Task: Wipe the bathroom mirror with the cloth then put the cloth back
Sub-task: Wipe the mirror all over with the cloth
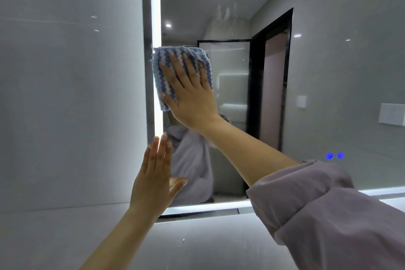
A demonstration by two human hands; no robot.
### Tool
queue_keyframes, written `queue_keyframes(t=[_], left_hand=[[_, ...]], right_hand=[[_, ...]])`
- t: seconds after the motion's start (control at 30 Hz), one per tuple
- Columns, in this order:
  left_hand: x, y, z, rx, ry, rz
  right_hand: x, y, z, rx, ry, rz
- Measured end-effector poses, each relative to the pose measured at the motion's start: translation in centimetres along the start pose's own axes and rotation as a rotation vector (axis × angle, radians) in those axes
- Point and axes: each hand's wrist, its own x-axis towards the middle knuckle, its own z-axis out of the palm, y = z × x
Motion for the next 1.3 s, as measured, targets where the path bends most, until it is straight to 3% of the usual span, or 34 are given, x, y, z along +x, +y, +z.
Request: queue_keyframes(t=[0.47,0.67,1.0,1.3], left_hand=[[-0.3,0.0,-0.2,0.002,-0.001,0.018],[-0.2,-0.1,0.0,-0.002,0.013,0.014],[-0.3,0.0,0.0,0.008,-0.003,0.012],[-0.2,0.1,-0.1,-0.050,0.026,0.016]], right_hand=[[-5.5,13.5,-0.3,-0.077,0.041,0.149],[-9.1,18.0,0.3,0.002,0.051,0.334],[-15.6,23.1,1.0,0.041,0.062,0.555],[-15.8,22.5,1.3,0.035,0.037,0.654]])
